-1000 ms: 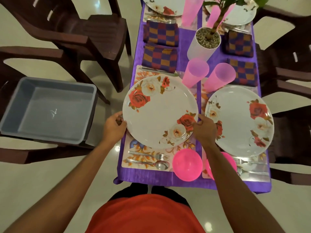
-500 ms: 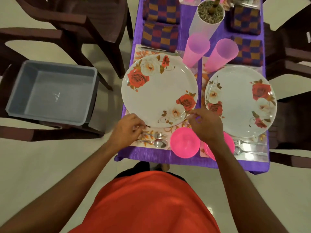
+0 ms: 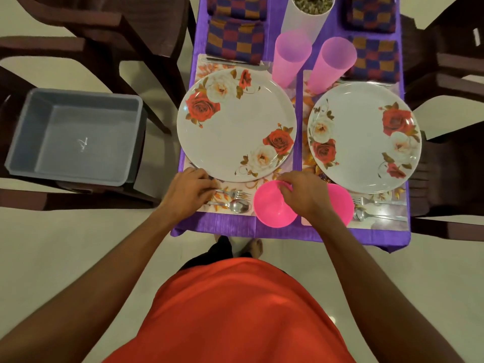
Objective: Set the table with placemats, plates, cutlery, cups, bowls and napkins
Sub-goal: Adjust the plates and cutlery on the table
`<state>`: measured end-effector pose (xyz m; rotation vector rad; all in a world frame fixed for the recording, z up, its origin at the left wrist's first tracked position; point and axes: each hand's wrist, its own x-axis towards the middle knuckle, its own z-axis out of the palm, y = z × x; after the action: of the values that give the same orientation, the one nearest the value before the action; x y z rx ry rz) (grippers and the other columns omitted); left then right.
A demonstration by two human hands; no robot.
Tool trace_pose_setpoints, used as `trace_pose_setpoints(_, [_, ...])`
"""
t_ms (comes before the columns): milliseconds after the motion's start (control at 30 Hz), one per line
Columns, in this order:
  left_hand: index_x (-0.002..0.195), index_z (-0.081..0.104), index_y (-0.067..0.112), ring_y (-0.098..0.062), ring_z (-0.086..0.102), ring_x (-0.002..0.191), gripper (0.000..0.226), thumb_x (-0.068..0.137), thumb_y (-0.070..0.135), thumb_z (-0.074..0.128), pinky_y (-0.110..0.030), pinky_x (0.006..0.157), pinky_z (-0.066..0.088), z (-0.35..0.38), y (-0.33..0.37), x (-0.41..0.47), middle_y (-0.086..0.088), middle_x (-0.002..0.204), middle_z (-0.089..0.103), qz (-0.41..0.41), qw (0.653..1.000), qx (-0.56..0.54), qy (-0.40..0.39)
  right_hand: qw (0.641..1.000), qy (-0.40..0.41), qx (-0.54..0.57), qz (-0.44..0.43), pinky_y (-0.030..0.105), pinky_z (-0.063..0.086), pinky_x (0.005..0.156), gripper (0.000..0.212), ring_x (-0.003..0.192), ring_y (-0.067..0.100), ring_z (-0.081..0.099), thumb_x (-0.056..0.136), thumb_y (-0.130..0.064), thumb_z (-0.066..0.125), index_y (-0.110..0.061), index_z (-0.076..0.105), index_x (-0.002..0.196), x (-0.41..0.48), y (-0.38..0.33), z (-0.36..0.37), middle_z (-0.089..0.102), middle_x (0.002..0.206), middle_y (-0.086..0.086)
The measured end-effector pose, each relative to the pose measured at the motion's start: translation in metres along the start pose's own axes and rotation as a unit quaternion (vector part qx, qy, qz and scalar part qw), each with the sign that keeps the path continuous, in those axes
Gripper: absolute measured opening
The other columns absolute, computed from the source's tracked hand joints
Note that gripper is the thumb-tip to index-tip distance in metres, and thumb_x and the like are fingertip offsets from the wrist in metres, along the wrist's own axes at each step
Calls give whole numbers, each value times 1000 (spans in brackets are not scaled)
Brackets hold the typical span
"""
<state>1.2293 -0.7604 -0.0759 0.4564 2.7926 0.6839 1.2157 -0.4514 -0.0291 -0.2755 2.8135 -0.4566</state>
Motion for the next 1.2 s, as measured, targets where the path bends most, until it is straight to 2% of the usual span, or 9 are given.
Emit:
trace_pose_setpoints(100, [110, 75, 21, -15, 60, 95, 23, 90, 31, 71, -32, 84, 49, 0, 4, 0, 2, 103, 68, -3, 1000, -1, 6, 1000, -1, 1, 4, 39, 55, 74, 25, 94, 30, 69, 98, -29, 57, -24, 74, 115, 1, 1, -3, 76, 104, 3])
trace_pose_setpoints(300, [110, 76, 20, -16, 60, 96, 24, 88, 30, 73, -33, 87, 47, 1, 2, 1, 0, 105, 70, -37, 999, 5, 25, 1000, 4, 9, 19, 38, 55, 80, 28, 98, 27, 69, 99, -30, 55, -21, 73, 119, 3, 2, -6, 76, 110, 3])
trace_pose_setpoints(533, [111, 76, 20, -13, 58, 93, 25, 88, 30, 73, -28, 84, 45, 2, 1, 2, 0, 104, 69, -44, 999, -1, 27, 1000, 10, 10, 24, 41, 57, 82, 29, 97, 27, 70, 100, -29, 54, -19, 72, 121, 0, 0, -6, 75, 109, 4])
trace_pose_setpoints(733, [112, 75, 22, -16, 61, 98, 28, 86, 34, 75, -41, 90, 52, -4, 3, 0, 1, 108, 71, -39, 999, 4, 23, 998, 18, 30, 45, 43, 57, 87, 35, 104, 23, 68, 96, -41, 59, -24, 71, 123, -5, 0, -11, 74, 115, -1])
trace_pose_setpoints(800, [111, 75, 21, -15, 61, 98, 28, 87, 35, 74, -40, 91, 52, -5, 2, -3, 1, 109, 71, -43, 998, -2, 38, 998, 36, 38, 45, 42, 56, 87, 35, 104, 23, 67, 95, -43, 61, -23, 72, 121, -7, 1, -14, 74, 113, 0])
trace_pose_setpoints(867, [111, 75, 19, -11, 58, 98, 26, 89, 33, 72, -33, 90, 49, -6, 4, -8, 2, 109, 70, -86, 992, -52, 76, 996, 63, 42, 44, 37, 54, 84, 32, 101, 22, 67, 96, -41, 61, -22, 73, 119, -9, 1, -17, 75, 110, 0])
trace_pose_setpoints(967, [111, 74, 14, -11, 58, 97, 25, 93, 30, 68, -27, 83, 49, -10, 6, -17, 3, 107, 66, -182, 964, -143, 133, 993, 97, 62, 40, 30, 50, 81, 27, 95, 17, 67, 96, -37, 61, -22, 74, 115, -11, -3, -19, 76, 106, -2])
trace_pose_setpoints(1100, [109, 72, 10, -11, 61, 92, 21, 94, 24, 67, -15, 71, 47, -13, -3, -39, 2, 102, 64, -235, 943, -179, 153, 975, 103, 192, 44, 29, 52, 83, 21, 84, 4, 63, 95, -32, 64, -22, 77, 109, -6, -21, -15, 76, 100, -6])
trace_pose_setpoints(1200, [105, 72, 10, -7, 62, 85, 17, 95, 22, 66, -21, 69, 53, -15, -17, -56, 3, 100, 64, -240, 938, -190, 160, 969, 98, 226, 31, 26, 51, 78, 20, 79, 5, 63, 94, -29, 65, -21, 77, 107, -1, -45, -10, 76, 98, -6])
